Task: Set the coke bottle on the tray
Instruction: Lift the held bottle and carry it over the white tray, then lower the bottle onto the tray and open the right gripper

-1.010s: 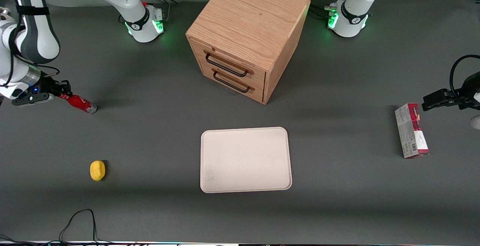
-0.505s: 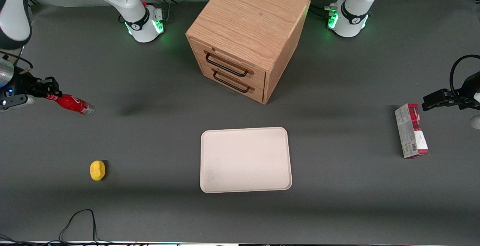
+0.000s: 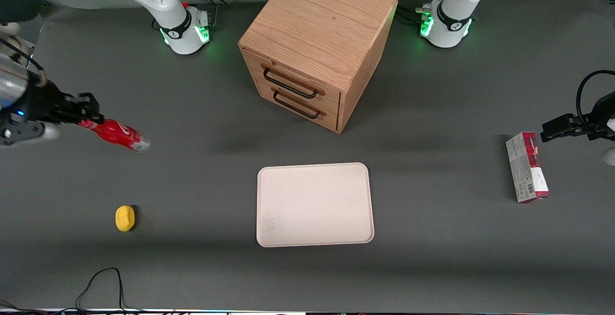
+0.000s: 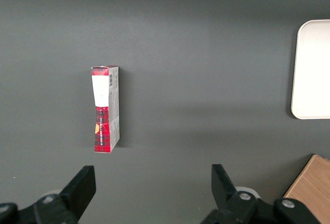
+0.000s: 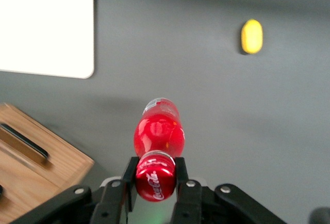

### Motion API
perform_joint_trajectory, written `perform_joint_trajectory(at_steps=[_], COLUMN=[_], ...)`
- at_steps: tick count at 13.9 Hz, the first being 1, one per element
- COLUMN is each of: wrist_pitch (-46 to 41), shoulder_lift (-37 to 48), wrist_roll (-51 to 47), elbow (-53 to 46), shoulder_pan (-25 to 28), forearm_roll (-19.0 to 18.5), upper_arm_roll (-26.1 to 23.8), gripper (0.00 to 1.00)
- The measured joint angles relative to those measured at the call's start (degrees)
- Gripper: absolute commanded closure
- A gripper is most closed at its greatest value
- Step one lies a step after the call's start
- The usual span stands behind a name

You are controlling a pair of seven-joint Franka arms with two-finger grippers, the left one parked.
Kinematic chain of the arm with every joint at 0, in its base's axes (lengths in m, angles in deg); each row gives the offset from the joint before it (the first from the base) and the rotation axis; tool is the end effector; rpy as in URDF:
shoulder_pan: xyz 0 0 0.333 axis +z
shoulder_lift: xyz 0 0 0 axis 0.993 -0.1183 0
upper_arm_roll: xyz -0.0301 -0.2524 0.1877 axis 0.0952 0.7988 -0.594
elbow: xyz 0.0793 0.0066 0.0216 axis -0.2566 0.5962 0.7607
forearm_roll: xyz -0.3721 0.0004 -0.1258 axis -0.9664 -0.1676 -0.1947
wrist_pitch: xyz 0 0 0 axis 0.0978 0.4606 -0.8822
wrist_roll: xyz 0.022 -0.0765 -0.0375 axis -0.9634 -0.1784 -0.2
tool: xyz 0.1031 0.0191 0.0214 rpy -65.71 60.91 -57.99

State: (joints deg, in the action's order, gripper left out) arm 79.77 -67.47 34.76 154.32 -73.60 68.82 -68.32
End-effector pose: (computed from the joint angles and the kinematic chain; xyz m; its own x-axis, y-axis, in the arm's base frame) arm 0.6018 0.0852 0.6237 0.9913 0.0881 -0.0976 0.0835 -0.9953 -0.0497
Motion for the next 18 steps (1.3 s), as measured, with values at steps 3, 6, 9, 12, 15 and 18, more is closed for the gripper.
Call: perform_joint_trajectory(at_steps=[3,6,9,12,15,18], wrist_pitch=[1.62,7.15,12.02,20.11,29.46,36.21], shoulder_lift=[-7.46,-13.36,-19.73,-26.09,-32.12,-36.59], wrist_roll=[-15.01,-20.87,-23.39,-25.66,-25.66,-25.26], elbow=[-6.77,-8.31,-8.49,-8.49,-8.5,-8.6], shoulder_pan=[-0.2,0.06,0.51,1.96,2.35,2.5], forearm_roll=[0.07,-2.56,-11.73,-18.12,-23.94,-26.05], upper_arm_roll=[-10.22,-17.83,-25.92,-28.29,-28.62,-28.62], gripper=[1.0,0.94,0.94,0.93,0.91,0.87])
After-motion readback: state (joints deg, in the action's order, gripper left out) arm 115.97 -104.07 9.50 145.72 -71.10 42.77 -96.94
